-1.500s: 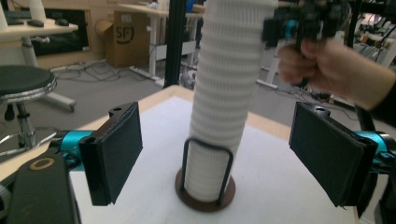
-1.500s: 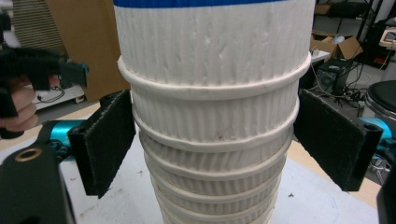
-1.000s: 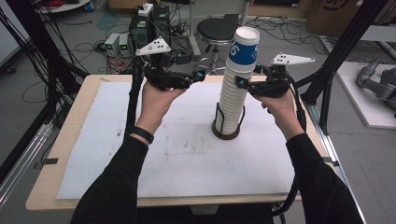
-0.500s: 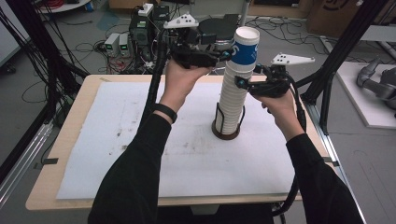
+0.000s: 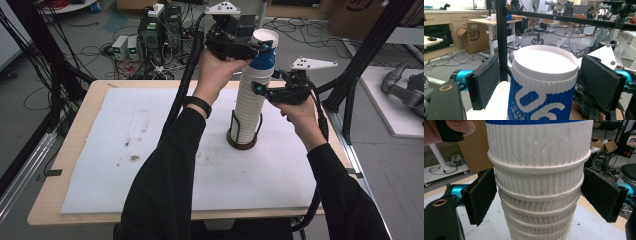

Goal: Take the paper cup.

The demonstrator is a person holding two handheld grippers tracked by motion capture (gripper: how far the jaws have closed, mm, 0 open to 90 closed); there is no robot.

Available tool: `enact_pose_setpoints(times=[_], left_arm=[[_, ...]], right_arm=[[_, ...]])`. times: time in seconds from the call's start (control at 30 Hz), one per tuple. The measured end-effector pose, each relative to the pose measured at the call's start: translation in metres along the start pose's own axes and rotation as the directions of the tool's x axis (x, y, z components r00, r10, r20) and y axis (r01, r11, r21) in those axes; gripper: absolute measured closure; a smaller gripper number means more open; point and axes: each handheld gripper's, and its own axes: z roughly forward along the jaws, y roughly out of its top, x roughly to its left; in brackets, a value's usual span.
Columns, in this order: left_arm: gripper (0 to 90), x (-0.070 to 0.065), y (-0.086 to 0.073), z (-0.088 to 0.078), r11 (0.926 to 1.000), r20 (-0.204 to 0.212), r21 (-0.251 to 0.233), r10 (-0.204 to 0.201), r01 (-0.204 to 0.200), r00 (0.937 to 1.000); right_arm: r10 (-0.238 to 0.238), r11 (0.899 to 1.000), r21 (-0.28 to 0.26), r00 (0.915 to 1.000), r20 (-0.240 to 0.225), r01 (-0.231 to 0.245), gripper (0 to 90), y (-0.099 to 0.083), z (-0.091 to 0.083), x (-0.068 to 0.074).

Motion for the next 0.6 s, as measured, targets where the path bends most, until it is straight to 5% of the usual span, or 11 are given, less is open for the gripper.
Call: enact_pose_setpoints(times=[0.27,0.37,0.6], left_arm=[[19.5,0.003,-0.0004,0.0028,0.9995,0.03,-0.009,-0.031,0.032,0.9991],[27.4,0.0032,-0.0002,0.0024,0.9995,0.044,-0.013,-0.028,0.029,0.9986],[30.0,0.0013,0.0016,0.0028,0.9998,0.028,-0.005,-0.016,0.017,0.9995]], right_arm=[[-0.002,1.0,0.0,1.0,-0.001,0.002,14.1,0.0,-0.0001,0.0002],[-0.004,1.0,0.0,1.0,0.0,0.004,14.1,0.0,0.0,0.0003],[-0.002,1.0,0.001,1.0,0.001,0.002,14.1,-0.0001,-0.0001,0.0001]])
